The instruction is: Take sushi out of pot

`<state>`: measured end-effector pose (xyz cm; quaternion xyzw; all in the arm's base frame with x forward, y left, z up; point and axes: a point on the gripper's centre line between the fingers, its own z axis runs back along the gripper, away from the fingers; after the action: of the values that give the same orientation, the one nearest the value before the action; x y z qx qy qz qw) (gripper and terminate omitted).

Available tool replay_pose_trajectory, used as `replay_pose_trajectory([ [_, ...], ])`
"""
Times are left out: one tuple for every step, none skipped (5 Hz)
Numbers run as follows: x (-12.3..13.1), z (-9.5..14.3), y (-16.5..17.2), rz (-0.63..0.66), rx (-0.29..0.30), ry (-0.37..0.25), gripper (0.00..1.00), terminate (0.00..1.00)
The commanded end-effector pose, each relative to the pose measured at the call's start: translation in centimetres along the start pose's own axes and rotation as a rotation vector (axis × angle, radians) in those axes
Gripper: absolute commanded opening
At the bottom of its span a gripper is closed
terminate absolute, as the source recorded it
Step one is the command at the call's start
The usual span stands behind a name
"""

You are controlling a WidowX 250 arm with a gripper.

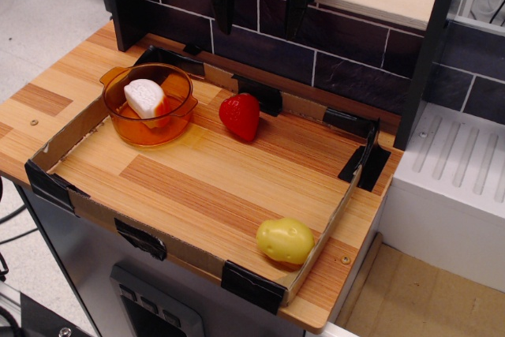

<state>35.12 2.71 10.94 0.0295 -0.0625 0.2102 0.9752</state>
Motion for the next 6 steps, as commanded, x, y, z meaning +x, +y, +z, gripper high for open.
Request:
replay_pose_trajectory([
  [0.0, 0.0, 0.0, 0.0, 0.0, 0.0, 1.0, 0.0],
  [0.0, -0.1, 2.5, 0.123, -0.014, -0.054, 1.0, 0.0],
  [0.2, -0.4, 5.3, 0.191, -0.017, -0.076, 1.0, 0.0],
  [-0.2, -1.1, 7.6, 0.322, -0.01, -0.104, 1.0, 0.0],
  [-1.1, -1.8, 9.1, 0.393, 0.019, -0.079, 1.0, 0.0],
  [-1.5, -2.3, 10.6, 0.449, 0.03, -0.029, 1.0, 0.0],
])
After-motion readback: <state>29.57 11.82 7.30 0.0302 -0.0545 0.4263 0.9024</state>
